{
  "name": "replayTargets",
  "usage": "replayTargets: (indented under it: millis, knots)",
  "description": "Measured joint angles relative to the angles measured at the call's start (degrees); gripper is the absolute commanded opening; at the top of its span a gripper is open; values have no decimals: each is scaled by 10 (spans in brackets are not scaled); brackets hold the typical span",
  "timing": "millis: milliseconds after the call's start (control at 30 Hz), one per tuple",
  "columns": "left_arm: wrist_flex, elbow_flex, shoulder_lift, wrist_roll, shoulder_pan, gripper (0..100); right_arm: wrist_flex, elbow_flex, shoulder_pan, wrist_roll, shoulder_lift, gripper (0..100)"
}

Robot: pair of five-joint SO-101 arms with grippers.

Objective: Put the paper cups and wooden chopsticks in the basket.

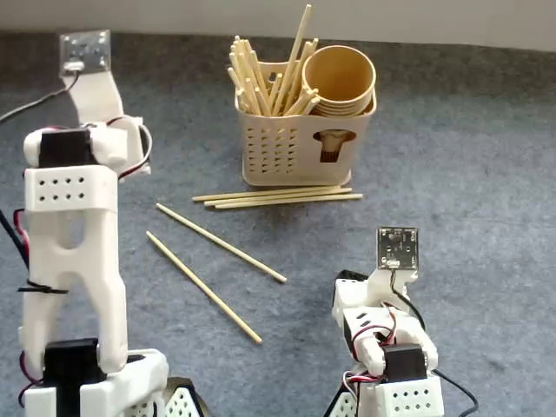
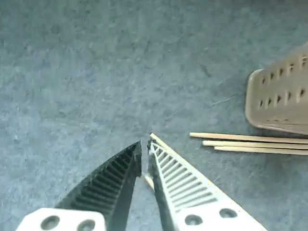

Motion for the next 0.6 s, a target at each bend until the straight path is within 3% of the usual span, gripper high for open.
replayTargets:
  millis: [233, 367, 600]
  knots:
    - [0, 101, 0, -1, -75, 41, 0, 0, 0, 0, 0, 5]
    - [-4, 165, 0, -37, -118, 27, 0, 0, 0, 0, 0, 5]
    - [-105, 303, 0, -83, -199, 25, 0, 0, 2, 0, 0, 9]
